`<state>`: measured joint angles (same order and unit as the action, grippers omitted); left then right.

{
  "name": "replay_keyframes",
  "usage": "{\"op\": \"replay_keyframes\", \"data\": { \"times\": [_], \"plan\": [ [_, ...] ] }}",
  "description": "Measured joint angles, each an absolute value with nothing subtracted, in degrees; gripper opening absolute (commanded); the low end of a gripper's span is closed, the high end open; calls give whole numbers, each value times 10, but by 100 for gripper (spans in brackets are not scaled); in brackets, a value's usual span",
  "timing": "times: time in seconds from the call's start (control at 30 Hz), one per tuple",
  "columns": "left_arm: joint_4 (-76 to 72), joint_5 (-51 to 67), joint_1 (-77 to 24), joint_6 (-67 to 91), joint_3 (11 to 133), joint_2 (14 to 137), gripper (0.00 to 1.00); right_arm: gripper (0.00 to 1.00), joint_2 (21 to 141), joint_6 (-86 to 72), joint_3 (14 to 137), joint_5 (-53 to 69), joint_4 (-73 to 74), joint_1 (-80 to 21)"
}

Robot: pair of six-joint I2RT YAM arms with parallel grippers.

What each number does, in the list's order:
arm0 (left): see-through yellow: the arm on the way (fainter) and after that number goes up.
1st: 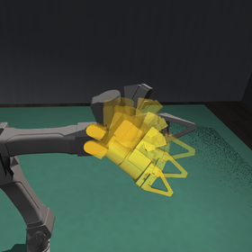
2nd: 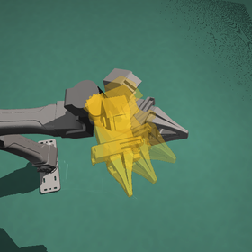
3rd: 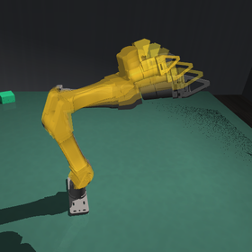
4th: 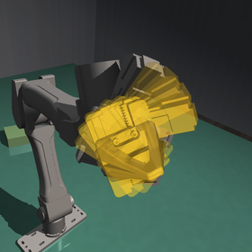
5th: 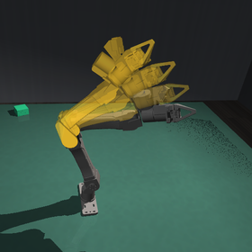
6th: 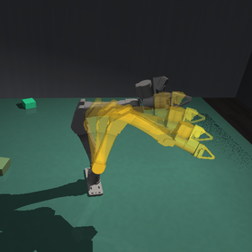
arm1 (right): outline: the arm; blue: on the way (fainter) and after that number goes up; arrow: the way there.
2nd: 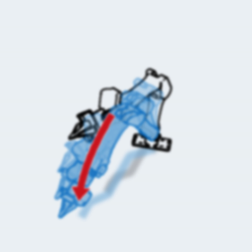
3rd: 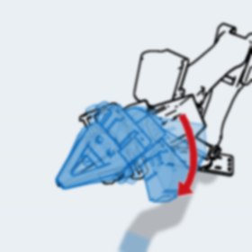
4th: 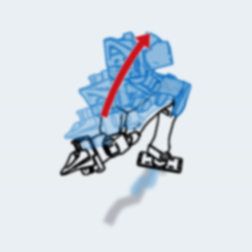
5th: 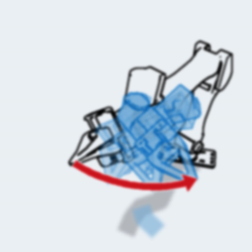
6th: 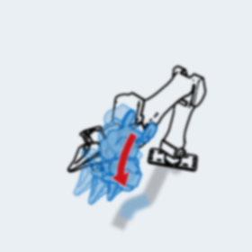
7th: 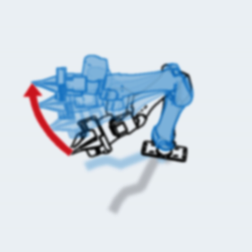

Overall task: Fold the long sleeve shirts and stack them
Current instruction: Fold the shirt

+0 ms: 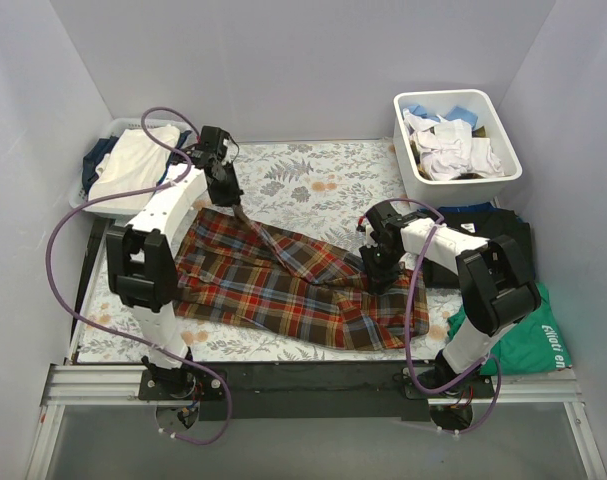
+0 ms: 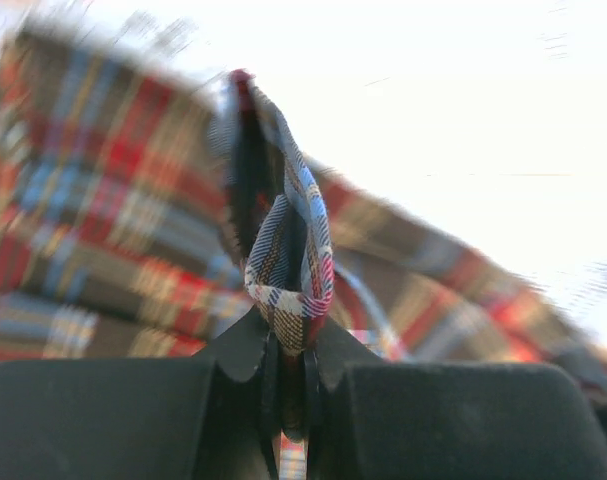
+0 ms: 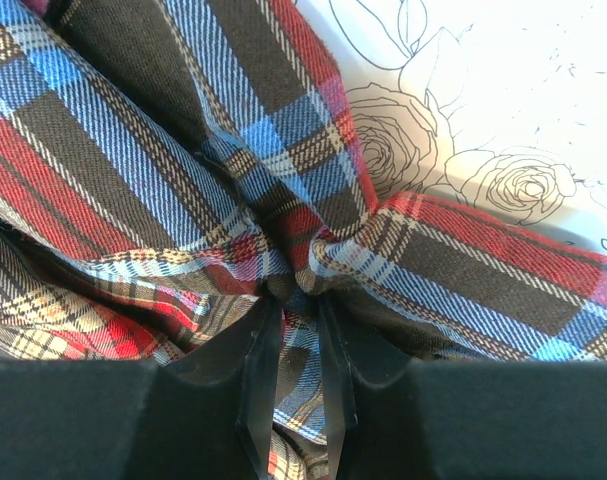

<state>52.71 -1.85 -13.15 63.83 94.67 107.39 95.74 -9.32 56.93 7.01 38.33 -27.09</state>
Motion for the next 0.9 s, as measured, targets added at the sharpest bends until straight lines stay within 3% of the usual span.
{"op": "replay_keyframes", "data": {
  "times": [0.27, 0.3, 0.4, 0.43, 0.5, 0.6, 0.63, 0.9],
  "plan": [
    [353, 29, -134, 643, 862, 911, 0, 29, 957, -103, 569, 66, 384, -271],
    [343, 23, -134, 649, 843, 894, 5, 29, 957, -104, 569, 66, 384, -271],
    [312, -7, -134, 674, 762, 857, 40, 29, 957, -105, 569, 65, 384, -271],
    [304, -18, -134, 687, 724, 848, 40, 29, 957, -105, 569, 65, 384, -271],
    [305, -43, -133, 712, 650, 841, 60, 29, 957, -106, 569, 65, 384, -271],
    [332, -85, -130, 749, 584, 862, 59, 29, 957, -105, 569, 65, 384, -271],
    [348, -101, -127, 763, 574, 875, 69, 29, 957, -105, 569, 65, 384, -271],
    [402, -168, -103, 797, 626, 916, 78, 29, 957, -105, 569, 65, 384, -271]
  ]
}}
